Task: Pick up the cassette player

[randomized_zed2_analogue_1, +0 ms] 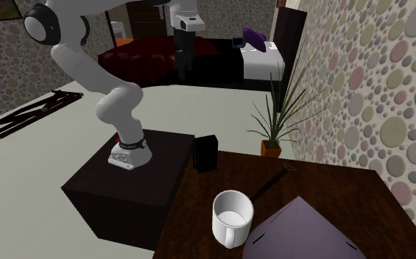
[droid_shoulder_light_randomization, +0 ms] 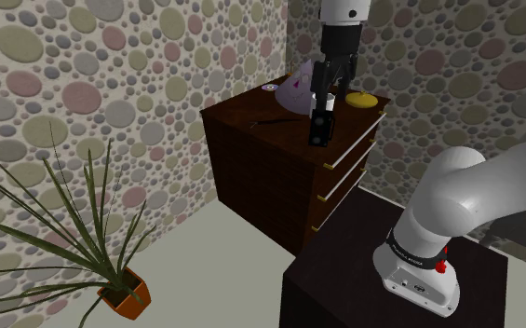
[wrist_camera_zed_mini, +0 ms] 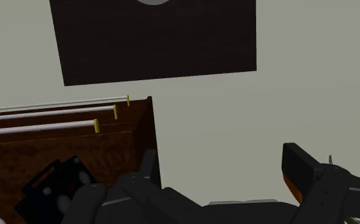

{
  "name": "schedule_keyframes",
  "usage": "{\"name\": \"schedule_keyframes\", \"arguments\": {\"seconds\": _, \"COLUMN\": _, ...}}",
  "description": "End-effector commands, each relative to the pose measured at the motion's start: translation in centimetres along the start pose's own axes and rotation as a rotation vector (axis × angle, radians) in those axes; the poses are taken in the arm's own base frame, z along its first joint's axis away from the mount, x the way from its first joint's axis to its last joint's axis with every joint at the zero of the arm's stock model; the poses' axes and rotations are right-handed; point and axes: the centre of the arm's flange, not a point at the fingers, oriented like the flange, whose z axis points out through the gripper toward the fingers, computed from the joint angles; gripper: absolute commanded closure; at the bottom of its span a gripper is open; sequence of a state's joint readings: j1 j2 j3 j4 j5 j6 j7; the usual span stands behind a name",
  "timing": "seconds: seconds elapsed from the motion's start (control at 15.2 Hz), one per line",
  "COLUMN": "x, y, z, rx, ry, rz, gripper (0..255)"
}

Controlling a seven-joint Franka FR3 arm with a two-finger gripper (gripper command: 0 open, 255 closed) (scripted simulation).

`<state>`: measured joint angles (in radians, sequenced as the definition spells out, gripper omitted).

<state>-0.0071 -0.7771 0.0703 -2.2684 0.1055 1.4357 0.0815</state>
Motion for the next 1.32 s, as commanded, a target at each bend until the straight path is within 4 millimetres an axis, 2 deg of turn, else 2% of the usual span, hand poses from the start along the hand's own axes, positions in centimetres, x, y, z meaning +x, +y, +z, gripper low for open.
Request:
{"name": "schedule_keyframes", "arguments": {"seconds": 0.0, "x": 0.0, "y": 0.0, "z": 0.0, "rx": 0.0, "ry": 0.0, "rz": 0.0, "gripper": 0}}
{"name": "schedule_keyframes", "arguments": {"seconds": 1.25, "x": 9.5, "y": 20.0, "z": 10.2, "rx": -0.031, "ry": 0.052, "rz": -0.127, "gripper": 0}}
